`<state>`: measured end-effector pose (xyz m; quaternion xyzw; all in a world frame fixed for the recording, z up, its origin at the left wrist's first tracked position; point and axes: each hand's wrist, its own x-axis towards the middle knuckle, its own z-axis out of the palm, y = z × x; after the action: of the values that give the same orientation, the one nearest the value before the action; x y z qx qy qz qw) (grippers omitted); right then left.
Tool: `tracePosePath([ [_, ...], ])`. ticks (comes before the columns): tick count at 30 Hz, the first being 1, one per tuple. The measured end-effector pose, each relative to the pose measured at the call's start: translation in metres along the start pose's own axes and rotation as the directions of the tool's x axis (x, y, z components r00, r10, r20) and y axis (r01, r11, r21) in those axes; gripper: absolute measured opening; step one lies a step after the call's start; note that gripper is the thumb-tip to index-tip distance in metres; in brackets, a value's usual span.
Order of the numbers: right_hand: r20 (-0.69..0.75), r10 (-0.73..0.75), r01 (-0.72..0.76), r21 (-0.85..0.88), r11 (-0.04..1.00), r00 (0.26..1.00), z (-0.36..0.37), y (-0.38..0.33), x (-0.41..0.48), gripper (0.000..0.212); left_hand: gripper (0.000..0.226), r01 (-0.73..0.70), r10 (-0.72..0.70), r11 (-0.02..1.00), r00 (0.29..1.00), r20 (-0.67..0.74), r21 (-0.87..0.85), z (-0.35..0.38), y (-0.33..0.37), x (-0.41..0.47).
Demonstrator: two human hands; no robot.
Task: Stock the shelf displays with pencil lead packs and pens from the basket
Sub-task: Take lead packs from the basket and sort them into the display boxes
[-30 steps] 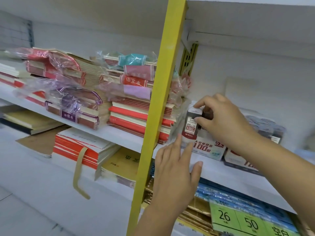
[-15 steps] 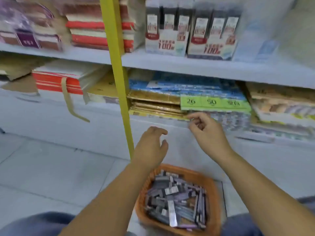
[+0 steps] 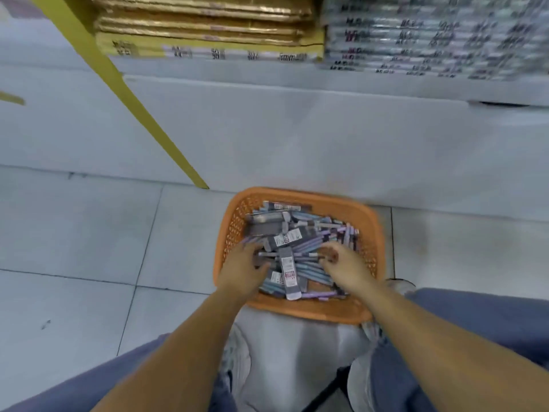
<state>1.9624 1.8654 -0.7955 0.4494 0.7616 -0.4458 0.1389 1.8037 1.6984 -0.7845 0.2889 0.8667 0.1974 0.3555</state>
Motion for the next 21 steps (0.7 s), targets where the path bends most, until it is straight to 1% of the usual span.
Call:
tracePosePath([
  [3, -0.079, 0.012, -0.012, 0.007, 1.0, 0.997, 0.011, -0.012, 0.025, 0.044, 0.047, -0.069, 0.068, 0.997, 0.996, -0.06, -0.019, 0.001, 0.001, 0.027],
  [5, -0.166, 0.052, -0.042, 0.061, 0.997, 0.985, 0.019, -0.02, 0.038, 0.054, 0.051, -0.119, 0.119, 0.993, 0.99, -0.074, -0.006, 0.0, 0.0, 0.047],
  [7, -0.223, 0.097, -0.069, 0.129, 0.989, 0.97, 0.027, -0.027, 0.046, 0.066, 0.058, -0.123, 0.121, 0.992, 0.992, -0.047, -0.031, 0.0, -0.001, 0.061],
  [9, -0.251, 0.108, -0.073, 0.146, 0.987, 0.962, 0.035, -0.032, 0.05, 0.069, 0.065, -0.097, 0.096, 0.995, 0.995, -0.021, -0.028, 0.003, -0.005, 0.069],
  [12, -0.228, 0.104, -0.079, 0.118, 0.99, 0.968, 0.042, -0.035, 0.055, 0.055, 0.079, -0.062, 0.064, 0.996, 0.998, -0.024, 0.062, 0.007, -0.007, 0.073],
  [14, -0.203, 0.106, -0.079, 0.139, 0.987, 0.973, 0.042, -0.036, 0.058, 0.043, 0.085, -0.057, 0.059, 0.995, 0.998, -0.021, 0.083, 0.009, -0.008, 0.074],
  [15, -0.187, 0.111, -0.076, 0.186, 0.98, 0.976, 0.04, -0.035, 0.06, 0.039, 0.082, -0.06, 0.062, 0.995, 0.998, -0.021, 0.077, 0.01, -0.008, 0.074],
  [17, -0.131, 0.129, -0.081, 0.323, 0.943, 0.983, 0.032, -0.032, 0.062, 0.033, 0.069, -0.063, 0.064, 0.997, 0.997, -0.035, 0.033, 0.009, -0.007, 0.074],
  [19, -0.107, 0.121, -0.069, 0.396, 0.916, 0.987, 0.018, -0.03, 0.06, 0.029, 0.056, -0.057, 0.057, 0.998, 0.997, -0.058, 0.005, 0.007, -0.005, 0.076],
  [21, -0.1, 0.119, -0.056, 0.488, 0.871, 0.988, -0.001, -0.029, 0.057, 0.025, 0.055, -0.038, 0.039, 0.999, 0.998, -0.055, 0.031, 0.005, -0.004, 0.079],
])
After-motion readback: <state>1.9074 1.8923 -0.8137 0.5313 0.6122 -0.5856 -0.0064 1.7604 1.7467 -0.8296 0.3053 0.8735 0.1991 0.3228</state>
